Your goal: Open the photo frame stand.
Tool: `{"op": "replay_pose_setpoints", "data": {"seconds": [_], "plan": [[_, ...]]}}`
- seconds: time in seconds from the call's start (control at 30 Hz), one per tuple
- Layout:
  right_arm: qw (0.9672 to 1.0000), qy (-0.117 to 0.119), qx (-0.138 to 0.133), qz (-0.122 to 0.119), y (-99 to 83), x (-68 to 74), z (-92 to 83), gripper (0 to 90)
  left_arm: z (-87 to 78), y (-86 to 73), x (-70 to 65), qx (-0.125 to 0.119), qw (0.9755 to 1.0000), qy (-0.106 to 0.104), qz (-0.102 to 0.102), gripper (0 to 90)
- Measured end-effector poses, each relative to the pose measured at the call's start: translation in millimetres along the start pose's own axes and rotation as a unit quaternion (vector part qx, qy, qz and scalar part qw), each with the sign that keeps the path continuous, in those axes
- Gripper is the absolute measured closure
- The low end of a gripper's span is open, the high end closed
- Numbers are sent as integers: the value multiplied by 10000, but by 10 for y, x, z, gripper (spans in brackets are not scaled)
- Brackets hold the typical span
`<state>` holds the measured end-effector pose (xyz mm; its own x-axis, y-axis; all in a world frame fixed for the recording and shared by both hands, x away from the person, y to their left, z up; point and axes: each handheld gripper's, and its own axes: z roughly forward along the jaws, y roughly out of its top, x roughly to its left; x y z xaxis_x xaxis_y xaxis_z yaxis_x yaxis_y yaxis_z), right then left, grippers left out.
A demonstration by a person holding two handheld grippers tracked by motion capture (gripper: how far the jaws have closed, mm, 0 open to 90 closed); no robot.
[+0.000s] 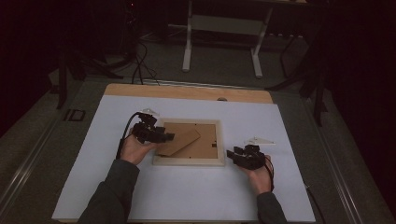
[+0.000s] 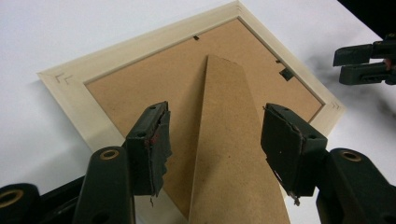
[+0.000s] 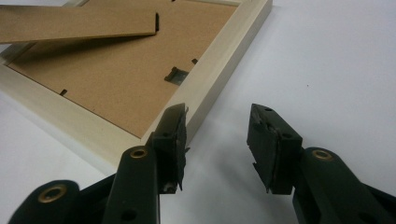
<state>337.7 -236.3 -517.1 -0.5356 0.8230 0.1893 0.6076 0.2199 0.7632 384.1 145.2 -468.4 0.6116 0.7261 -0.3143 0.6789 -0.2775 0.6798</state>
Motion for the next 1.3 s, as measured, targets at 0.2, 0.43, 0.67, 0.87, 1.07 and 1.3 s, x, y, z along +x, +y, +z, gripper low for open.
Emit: {"op": "replay_pose_setpoints", "data": {"seconds": [0.2, 0.43, 0.67, 0.87, 1.07, 1.3], "plan": [[10000, 13, -20, 18, 4, -7, -13, 561, 62, 13, 27, 113, 9999, -53, -24, 404], [9999, 95, -18, 66, 0, -11, 3, 559, 157, 47, 32, 307, 9995, -108, 35, 402], [9999, 105, 5, 64, -4, -8, 18, 557, 259, 37, 50, 495, 9984, -266, 77, 382], [9999, 115, -7, 67, -1, -14, 12, 554, 348, 22, 58, 648, 9971, -369, 116, 374], [9999, 119, 3, 78, -4, -18, 15, 553, 400, 14, 27, 747, 9959, -464, 207, 353], [9999, 123, 16, 68, -6, -17, 21, 552, 455, 5, -4, 849, 9945, -556, 240, 351]]}}
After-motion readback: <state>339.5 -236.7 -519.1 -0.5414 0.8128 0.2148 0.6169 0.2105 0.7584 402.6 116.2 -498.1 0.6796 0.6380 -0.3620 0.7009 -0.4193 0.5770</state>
